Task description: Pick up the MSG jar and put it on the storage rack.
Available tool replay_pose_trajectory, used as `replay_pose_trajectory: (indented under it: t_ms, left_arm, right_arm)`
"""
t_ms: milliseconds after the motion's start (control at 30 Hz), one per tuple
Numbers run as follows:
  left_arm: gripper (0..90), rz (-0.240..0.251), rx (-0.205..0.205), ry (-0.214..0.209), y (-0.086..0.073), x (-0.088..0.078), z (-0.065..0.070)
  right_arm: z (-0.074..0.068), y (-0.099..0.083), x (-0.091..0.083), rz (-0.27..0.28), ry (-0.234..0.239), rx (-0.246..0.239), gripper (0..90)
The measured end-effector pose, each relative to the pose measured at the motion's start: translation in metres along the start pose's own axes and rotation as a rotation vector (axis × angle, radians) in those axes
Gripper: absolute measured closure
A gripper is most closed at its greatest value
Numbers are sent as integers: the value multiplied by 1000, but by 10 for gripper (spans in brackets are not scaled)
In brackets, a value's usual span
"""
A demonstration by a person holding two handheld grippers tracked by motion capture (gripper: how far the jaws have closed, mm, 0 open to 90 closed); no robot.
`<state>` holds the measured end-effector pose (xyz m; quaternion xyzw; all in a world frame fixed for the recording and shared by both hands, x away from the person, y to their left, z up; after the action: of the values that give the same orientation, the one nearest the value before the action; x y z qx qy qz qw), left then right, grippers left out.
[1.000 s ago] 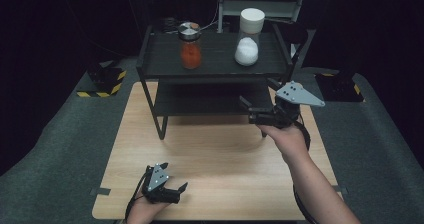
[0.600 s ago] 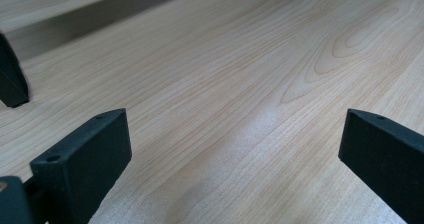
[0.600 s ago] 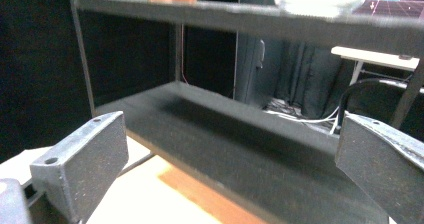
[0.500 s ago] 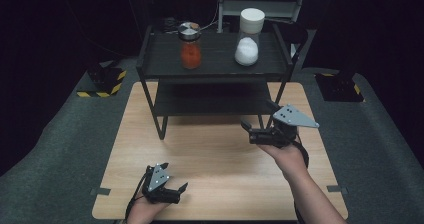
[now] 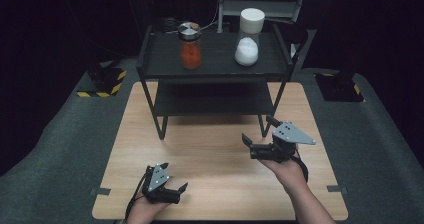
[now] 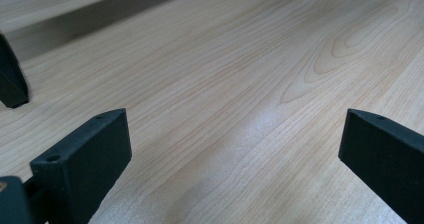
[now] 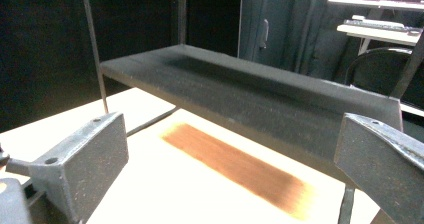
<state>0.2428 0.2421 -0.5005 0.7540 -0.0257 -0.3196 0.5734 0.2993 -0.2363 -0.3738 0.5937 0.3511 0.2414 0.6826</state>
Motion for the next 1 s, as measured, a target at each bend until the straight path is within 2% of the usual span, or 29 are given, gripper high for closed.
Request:
replay_pose_trajectory:
  t_ms: [167, 533, 1000]
  left_arm:
    - [7, 1, 2, 1, 0, 0, 0]
    - [7, 2, 12, 4, 0, 0, 1]
    - [7, 2, 22, 4, 0, 0, 2]
  right_arm:
    - [-5, -14, -3, -17, -3, -7, 1]
    - [-7, -45, -7, -61, -16, 13, 1]
    - [-12, -87, -7, -142, -29, 39, 6]
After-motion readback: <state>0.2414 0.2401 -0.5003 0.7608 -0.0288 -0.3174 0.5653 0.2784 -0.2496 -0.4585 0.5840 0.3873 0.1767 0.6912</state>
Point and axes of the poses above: each handheld gripper's, and its own axes: x roughly forward along the jaws, y roughly out of its top, z roughly to its right, the point moved 5 cm from there along x, roughly forward along the jaws, and after that the axes turned 10 degrees about y, right-handed, at the moved point
